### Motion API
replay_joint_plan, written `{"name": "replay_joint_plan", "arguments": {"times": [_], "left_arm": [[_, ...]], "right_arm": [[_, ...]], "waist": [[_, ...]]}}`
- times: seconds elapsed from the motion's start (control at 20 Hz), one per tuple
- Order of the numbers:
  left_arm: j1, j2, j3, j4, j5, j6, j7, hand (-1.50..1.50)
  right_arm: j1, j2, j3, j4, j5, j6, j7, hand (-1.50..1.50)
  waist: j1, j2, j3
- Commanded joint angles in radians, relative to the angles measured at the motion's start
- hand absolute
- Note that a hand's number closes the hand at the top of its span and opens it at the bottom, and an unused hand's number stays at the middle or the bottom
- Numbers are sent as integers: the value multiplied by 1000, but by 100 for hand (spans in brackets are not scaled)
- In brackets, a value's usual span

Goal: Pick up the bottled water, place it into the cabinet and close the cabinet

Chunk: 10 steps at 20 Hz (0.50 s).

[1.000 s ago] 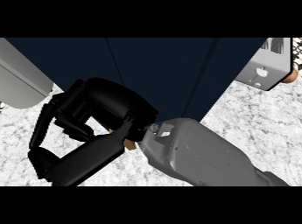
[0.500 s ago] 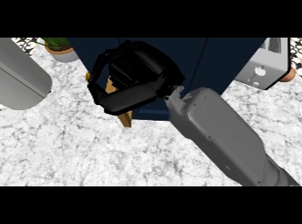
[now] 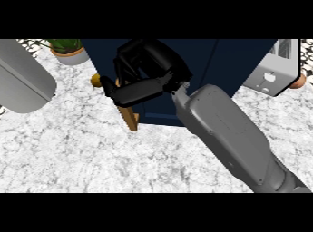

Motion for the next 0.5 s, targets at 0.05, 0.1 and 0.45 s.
{"name": "replay_joint_plan", "arguments": {"times": [0.05, 0.1, 0.45], "left_arm": [[-28, -4, 7, -26, 33, 3, 39, -150], [-43, -30, -36, 1, -26, 22, 22, -150], [-90, -15, -19, -28, 9, 51, 91, -150]], "right_arm": [[-46, -78, -109, 119, 54, -59, -46, -150], [-68, -78, -111, 115, 69, -85, -41, -150], [-88, -58, -106, 134, 89, -88, -54, -150]], "waist": [[-11, 26, 8], [-21, 27, 7], [-23, 26, 8]]}}
